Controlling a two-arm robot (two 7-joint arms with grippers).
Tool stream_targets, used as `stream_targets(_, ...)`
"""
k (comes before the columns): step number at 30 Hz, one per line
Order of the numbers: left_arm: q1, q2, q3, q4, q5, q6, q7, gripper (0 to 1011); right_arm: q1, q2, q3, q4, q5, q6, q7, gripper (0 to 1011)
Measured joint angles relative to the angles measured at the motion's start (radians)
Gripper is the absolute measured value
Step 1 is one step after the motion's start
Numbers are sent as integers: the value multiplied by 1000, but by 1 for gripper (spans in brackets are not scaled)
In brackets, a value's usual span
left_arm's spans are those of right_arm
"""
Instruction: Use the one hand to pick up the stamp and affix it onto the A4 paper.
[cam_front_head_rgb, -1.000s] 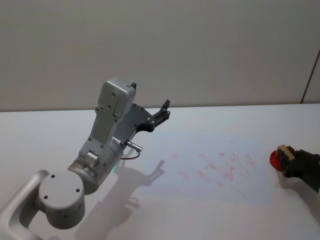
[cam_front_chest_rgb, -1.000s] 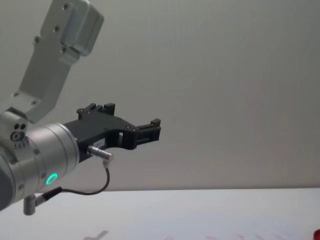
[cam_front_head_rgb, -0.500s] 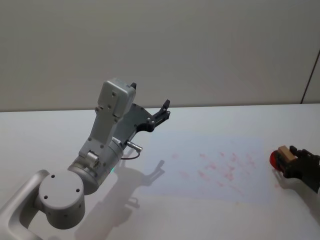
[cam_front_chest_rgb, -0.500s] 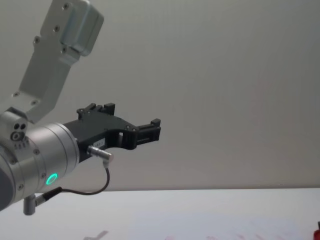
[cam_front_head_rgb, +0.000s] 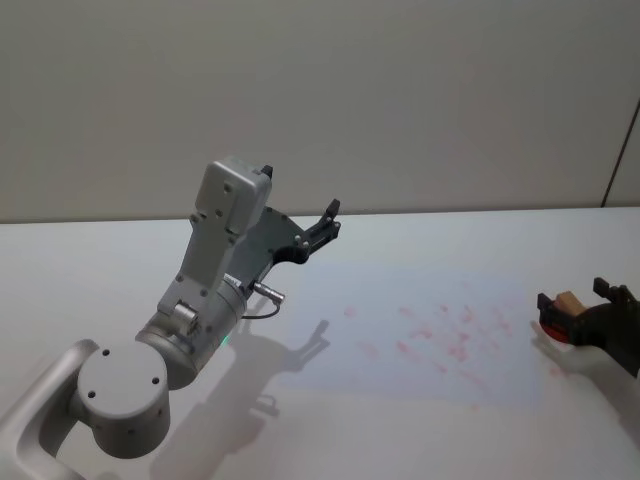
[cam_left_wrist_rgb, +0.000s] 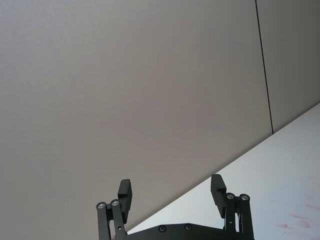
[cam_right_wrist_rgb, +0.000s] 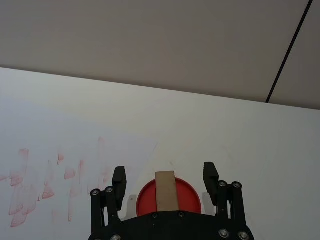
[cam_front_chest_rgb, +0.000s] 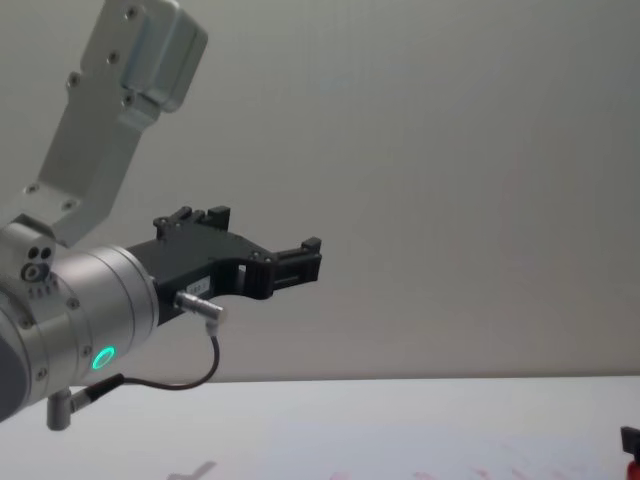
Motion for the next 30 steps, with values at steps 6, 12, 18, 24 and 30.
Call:
stream_targets(6,0,0,0,0,0,0,0,1001,-1,1,3,-11,7,-3,-7,1001)
stream_targets(12,0,0,0,0,0,0,0,1001,-3,1,6,-18,11,-5,-12,1001)
stream_targets(18,0,0,0,0,0,0,0,1001,-4,2,7,-22,13,-6,-15,1001)
stream_targets(24,0,0,0,0,0,0,0,1001,-5,2,8,-24,15,-6,-17,1001)
stream_targets(30,0,0,0,0,0,0,0,1001,-5,3,8,-26,16,-7,-18,1001)
